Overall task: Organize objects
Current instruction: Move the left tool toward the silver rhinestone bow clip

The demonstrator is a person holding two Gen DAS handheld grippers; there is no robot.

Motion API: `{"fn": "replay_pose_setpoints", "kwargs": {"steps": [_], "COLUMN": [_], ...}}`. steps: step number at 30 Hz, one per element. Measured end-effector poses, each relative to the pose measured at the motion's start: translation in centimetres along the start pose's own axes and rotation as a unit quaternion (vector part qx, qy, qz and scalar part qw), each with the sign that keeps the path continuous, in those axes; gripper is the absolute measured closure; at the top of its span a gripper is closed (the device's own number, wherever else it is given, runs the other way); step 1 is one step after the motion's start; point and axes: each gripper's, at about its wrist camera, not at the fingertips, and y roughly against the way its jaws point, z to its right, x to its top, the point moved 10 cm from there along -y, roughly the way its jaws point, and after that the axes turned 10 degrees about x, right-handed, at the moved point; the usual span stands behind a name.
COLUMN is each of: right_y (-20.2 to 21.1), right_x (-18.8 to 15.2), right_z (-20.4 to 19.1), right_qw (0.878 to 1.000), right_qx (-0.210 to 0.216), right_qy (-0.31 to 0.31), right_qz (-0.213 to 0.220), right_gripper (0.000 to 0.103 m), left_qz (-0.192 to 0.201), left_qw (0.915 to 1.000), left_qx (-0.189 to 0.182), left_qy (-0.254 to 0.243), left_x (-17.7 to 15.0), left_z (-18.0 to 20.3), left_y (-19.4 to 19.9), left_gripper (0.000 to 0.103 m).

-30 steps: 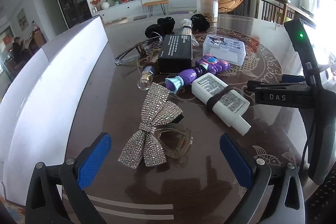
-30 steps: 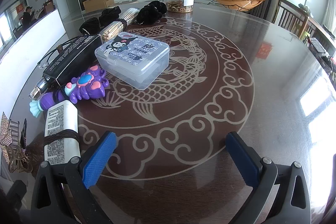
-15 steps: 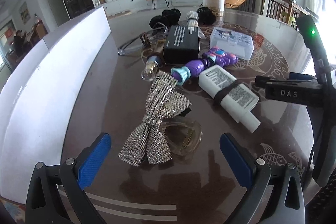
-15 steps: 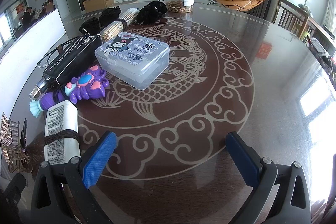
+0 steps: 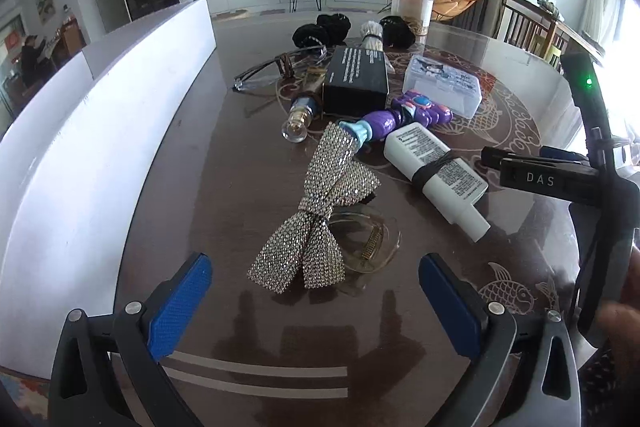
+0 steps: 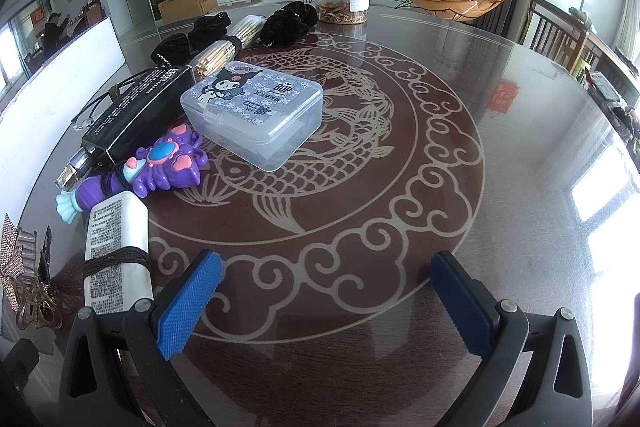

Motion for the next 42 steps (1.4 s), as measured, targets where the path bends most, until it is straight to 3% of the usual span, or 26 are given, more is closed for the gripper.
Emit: {"fn": "replay_pose_setpoints", "kwargs": {"steps": [5, 15, 28, 37, 42], "right_y": [0.0, 0.0, 0.0, -0.1, -0.1], "right_x": [0.0, 0.0, 0.0, 0.1, 0.1], "right_z": [0.0, 0.0, 0.1, 0.0, -0.1], "right_qw": [1.0, 1.0, 1.0, 1.0, 1.0], "right_qx": [0.0, 0.0, 0.0, 0.001, 0.0], "right_qy": [0.0, 0.0, 0.0, -0.001, -0.001], "right_qz": [0.0, 0.0, 0.0, -0.001, -0.001], "right_gripper": [0.0, 0.0, 0.0, 0.0, 0.0], "left_qz": [-0.018, -0.035, -0.033, -0.06, -0.047], "left_qw": [0.9995, 0.9987, 0.995, 0.9972, 0.9986], "left_qx": [0.017, 0.017, 0.054, 0.031, 0.022], "left_qy": [-0.021, -0.035, -0.077, -0.031, -0.013], "left_x": [-0.7, -1.5, -2.6, -5.0, -4.7], "left_z": [-0.1, -0.4, -1.9, -4.0, -5.5], "left_y": [-0.4, -0.4, 3.2, 3.8, 3.3], "left_gripper": [0.0, 0.0, 0.0, 0.0, 0.0]}}
